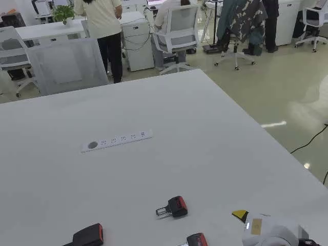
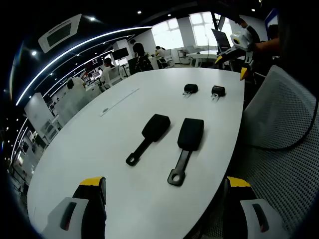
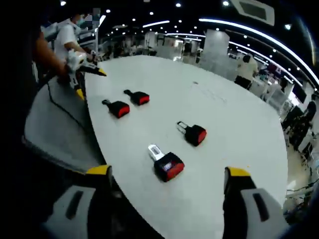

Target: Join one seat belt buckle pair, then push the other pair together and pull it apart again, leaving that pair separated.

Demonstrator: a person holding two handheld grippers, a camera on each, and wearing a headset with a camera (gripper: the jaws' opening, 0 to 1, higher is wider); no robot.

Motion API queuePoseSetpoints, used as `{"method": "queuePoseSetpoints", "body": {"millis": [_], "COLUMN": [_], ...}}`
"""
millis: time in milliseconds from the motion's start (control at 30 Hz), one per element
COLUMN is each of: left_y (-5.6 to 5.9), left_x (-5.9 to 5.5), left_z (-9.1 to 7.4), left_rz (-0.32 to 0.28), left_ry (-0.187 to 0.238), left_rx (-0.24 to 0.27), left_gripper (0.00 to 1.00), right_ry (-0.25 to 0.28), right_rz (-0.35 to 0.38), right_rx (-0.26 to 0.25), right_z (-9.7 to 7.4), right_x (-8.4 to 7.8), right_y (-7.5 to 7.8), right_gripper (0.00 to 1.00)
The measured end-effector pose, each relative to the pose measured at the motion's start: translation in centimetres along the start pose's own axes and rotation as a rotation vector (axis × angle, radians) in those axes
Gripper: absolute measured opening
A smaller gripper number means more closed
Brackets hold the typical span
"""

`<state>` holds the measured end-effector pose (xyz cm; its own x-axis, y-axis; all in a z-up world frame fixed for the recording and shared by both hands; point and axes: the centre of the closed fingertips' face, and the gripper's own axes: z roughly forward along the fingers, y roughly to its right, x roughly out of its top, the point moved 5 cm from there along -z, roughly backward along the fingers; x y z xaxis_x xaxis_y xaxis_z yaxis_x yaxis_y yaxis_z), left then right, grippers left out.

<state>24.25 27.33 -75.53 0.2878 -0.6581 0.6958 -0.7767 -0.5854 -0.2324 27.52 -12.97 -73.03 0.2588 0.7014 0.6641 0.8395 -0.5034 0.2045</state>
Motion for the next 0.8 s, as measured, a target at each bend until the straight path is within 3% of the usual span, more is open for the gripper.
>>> {"method": "queuePoseSetpoints", "body": {"millis": [233,400,700,800], "left_y": [-0.1,0.1,0.0,-0.1], "left_x": [0.2,0.8,0.9,1.6], "left_z": [0.0,-0.2,-0.2,-0.1], "left_rz": [-0.023,-0.053,-0.073,-0.106], "left_ry": [0.023,0.069,0.082,0.09], "left_rx": [-0.023,-0.054,-0.057,-0.04], "left_gripper": [1.0,1.0,1.0,1.0], "right_ry": [-0.052,-0.078,-0.079,-0.069], "right_rz": [0.01,0.019,0.025,0.01], "right_rx": [-0.01,-0.031,-0.04,-0.025], "right_z": [0.1,-0.2,0.4,0.3], "right_x": [0.7,1.7,1.9,1.8], "right_y": [-0.1,-0.7,-1.7,-1.8], "right_gripper": [1.0,0.99,0.97,0.95]}}
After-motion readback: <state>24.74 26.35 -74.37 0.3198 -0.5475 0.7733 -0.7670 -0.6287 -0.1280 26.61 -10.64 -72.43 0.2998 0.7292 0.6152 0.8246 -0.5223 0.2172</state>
